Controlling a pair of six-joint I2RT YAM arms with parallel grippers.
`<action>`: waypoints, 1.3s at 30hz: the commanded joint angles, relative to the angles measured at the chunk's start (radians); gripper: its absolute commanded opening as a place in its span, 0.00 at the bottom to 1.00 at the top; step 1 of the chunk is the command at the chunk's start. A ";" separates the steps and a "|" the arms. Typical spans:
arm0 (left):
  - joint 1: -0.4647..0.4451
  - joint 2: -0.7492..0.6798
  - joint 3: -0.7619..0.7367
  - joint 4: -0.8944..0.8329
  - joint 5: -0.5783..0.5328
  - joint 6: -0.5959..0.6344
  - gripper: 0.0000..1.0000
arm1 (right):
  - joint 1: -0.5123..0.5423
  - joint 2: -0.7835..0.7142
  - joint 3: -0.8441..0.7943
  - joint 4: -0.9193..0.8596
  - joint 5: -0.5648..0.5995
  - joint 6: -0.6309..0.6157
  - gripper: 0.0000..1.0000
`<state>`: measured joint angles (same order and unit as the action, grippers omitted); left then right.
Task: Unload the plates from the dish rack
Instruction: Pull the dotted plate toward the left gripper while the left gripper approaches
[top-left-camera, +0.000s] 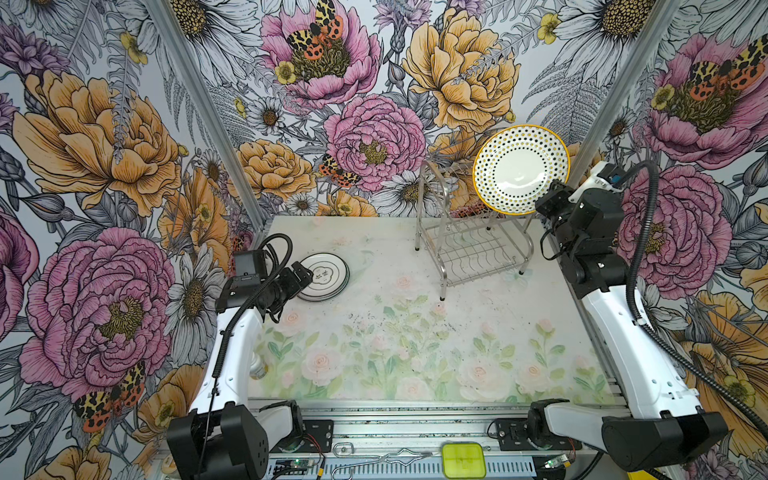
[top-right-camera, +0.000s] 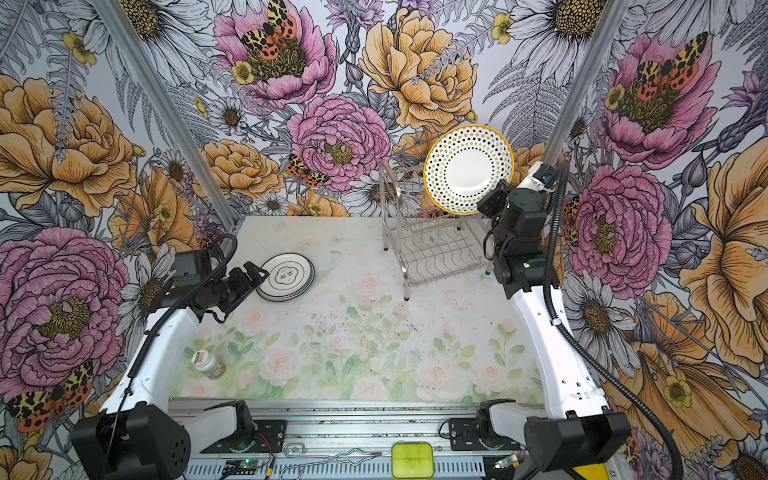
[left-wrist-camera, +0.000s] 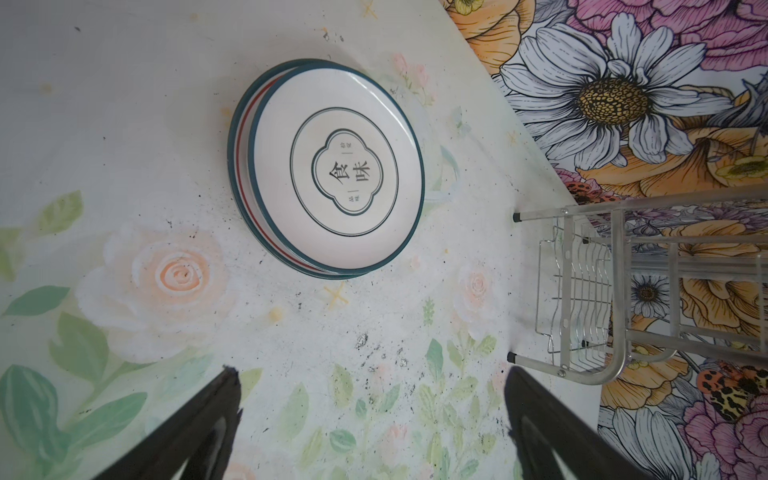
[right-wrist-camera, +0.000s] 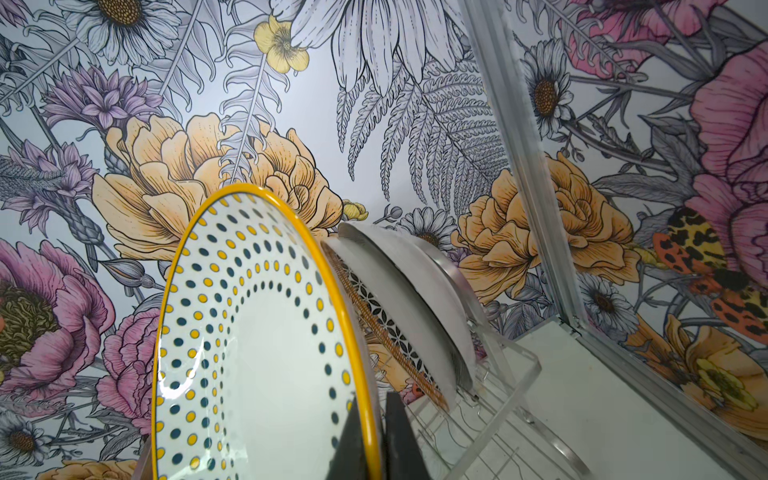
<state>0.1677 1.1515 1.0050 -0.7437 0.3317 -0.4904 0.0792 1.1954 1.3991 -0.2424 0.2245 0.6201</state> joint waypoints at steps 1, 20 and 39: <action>-0.029 -0.028 -0.006 0.019 0.020 -0.007 0.99 | -0.026 -0.122 -0.043 0.080 -0.104 0.101 0.00; -0.296 -0.098 -0.011 0.021 -0.090 -0.061 0.99 | -0.154 -0.440 -0.418 -0.099 -0.494 0.232 0.00; -0.592 0.015 -0.024 0.146 -0.177 -0.156 0.99 | -0.155 -0.489 -0.671 -0.122 -0.712 0.233 0.00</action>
<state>-0.4011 1.1557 0.9657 -0.6449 0.1967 -0.6220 -0.0734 0.7616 0.7143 -0.4740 -0.4217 0.8299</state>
